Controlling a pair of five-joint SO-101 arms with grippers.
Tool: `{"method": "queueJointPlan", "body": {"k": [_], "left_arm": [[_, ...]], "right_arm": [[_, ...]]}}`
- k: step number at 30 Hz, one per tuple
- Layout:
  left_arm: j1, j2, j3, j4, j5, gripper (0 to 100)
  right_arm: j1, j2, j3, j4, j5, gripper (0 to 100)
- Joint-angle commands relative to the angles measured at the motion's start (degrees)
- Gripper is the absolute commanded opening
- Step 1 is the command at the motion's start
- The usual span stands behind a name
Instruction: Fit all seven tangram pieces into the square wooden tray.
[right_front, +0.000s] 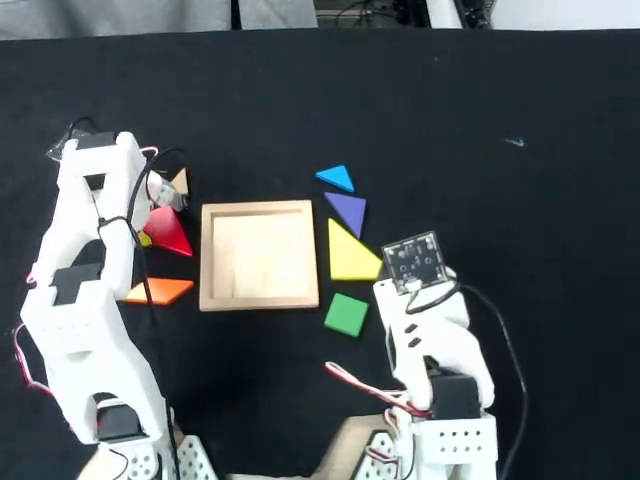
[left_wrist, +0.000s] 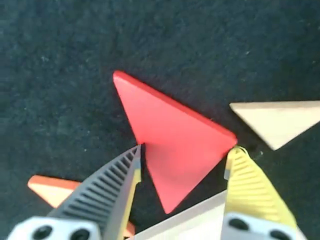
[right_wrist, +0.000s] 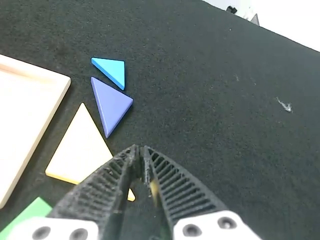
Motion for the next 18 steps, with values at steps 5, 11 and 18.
{"method": "queueJointPlan", "body": {"k": [5,11,18], "left_arm": [[-1.1,6.6,-5.8,6.2,0.3,27],[-0.9,9.4,-12.4,11.6,-0.4,27],[-1.2,-0.6,-9.7,14.0,-3.1,27]], "right_arm": [[0.1,-5.1,-0.2,0.4,0.5,1.4],[0.1,-5.1,-0.2,0.4,0.5,1.4],[0.1,-5.1,-0.2,0.4,0.5,1.4]]}}
